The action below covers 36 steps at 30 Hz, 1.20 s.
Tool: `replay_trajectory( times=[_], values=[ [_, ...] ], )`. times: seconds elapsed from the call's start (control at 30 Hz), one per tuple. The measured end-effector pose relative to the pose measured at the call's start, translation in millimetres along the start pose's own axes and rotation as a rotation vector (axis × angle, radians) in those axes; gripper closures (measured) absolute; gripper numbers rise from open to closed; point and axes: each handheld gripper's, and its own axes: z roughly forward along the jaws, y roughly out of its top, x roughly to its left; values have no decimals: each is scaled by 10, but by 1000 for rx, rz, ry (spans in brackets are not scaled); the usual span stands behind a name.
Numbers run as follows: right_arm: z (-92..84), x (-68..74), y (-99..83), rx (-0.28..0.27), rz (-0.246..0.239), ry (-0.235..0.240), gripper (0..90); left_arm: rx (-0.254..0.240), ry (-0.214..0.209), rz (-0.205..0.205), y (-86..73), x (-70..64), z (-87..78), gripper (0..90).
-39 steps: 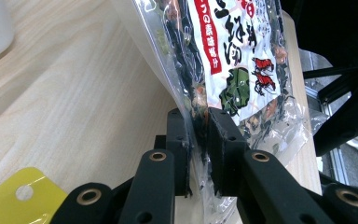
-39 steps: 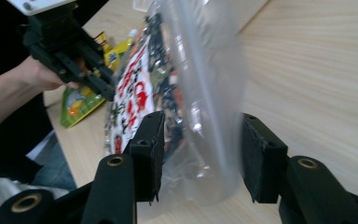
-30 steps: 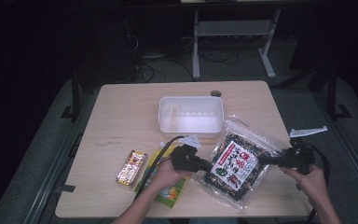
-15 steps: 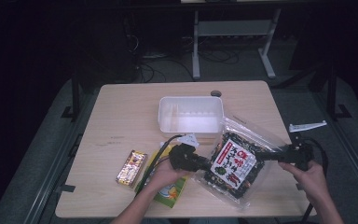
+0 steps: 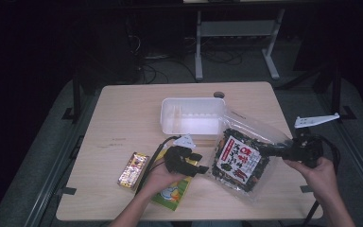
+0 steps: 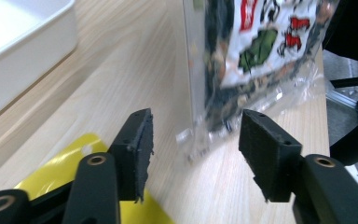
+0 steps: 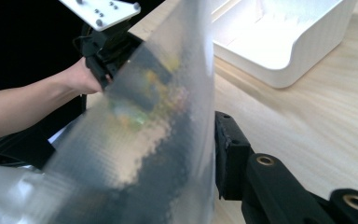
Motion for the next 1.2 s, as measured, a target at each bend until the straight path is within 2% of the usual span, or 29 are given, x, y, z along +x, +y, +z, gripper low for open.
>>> replay_trajectory(
  times=[0.03,0.27,0.57,0.83,1.2],
  values=[
    [-7,11,18,-2,-4,-2,778,2,18,1,-21,-19,-49,412],
    [-51,75,149,-14,-29,-31,778,10,68,-3,-112,-67,-223,331],
    [-33,150,338,-14,-61,-57,778,3,105,-25,-300,-95,-425,285],
    [-15,215,514,-19,-87,-74,778,2,135,-18,-433,-165,-601,265],
    [82,249,778,-17,-118,-99,778,2,157,-21,-621,-242,-722,246]
  ],
)
